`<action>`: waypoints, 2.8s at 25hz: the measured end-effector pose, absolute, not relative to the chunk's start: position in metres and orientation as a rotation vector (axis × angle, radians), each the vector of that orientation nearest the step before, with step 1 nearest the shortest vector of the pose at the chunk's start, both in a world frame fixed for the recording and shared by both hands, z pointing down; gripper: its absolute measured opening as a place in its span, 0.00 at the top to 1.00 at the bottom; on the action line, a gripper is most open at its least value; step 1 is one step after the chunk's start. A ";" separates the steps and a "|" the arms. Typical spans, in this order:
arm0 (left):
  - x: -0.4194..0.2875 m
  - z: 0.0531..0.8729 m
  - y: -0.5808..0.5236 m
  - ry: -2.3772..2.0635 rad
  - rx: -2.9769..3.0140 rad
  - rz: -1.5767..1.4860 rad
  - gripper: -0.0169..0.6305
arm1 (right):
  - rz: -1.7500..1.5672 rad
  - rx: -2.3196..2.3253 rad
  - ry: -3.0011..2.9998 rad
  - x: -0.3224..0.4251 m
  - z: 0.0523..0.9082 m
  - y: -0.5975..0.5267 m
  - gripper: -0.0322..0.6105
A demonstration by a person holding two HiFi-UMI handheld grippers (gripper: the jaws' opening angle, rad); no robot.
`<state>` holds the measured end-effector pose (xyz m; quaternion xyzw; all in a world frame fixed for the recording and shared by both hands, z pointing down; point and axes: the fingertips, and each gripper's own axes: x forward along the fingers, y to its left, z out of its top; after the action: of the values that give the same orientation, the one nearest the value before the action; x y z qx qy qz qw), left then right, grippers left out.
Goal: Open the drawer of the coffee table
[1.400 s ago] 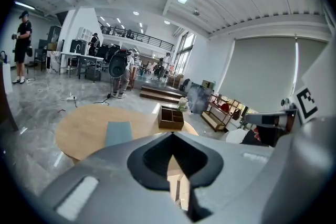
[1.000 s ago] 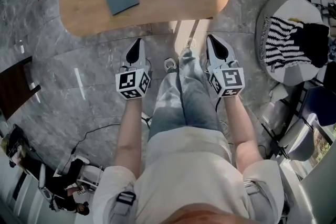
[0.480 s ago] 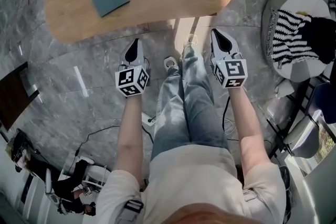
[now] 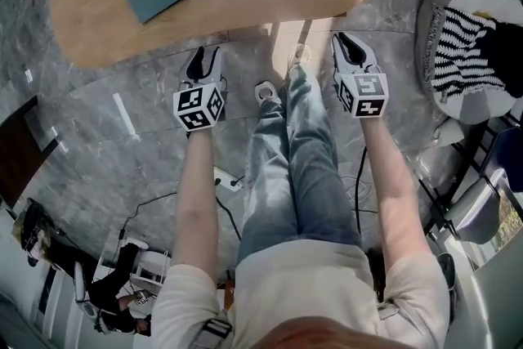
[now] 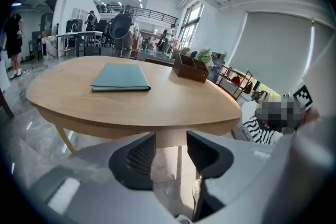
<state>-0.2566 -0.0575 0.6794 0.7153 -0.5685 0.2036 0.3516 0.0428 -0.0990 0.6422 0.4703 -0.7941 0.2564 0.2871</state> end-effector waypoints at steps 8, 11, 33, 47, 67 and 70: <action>-0.267 0.725 -0.073 -1.434 1.830 0.562 0.46 | 0.681 1.190 -2.042 0.054 0.696 -0.108 0.74; -0.268 0.740 -0.078 -1.416 1.850 0.612 0.40 | 0.664 1.185 -2.016 0.060 0.708 -0.112 0.67; -0.267 0.787 -0.107 -1.407 1.838 0.722 0.20 | 0.626 1.080 -1.980 0.063 0.774 -0.146 0.39; -0.254 0.783 -0.107 -1.374 1.854 0.758 0.30 | 0.652 1.054 -1.979 0.058 0.776 -0.149 0.41; -0.250 0.783 -0.081 -1.353 1.814 0.792 0.30 | 0.693 1.042 -1.929 0.062 0.778 -0.124 0.41; -0.249 0.784 -0.071 -1.342 1.803 0.801 0.31 | 0.704 1.037 -1.918 0.063 0.779 -0.113 0.41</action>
<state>-0.2490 -0.0712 0.7843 0.7024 -0.5229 0.3119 0.3687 0.0633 -0.1134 0.7786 0.4123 -0.7627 0.2799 0.4123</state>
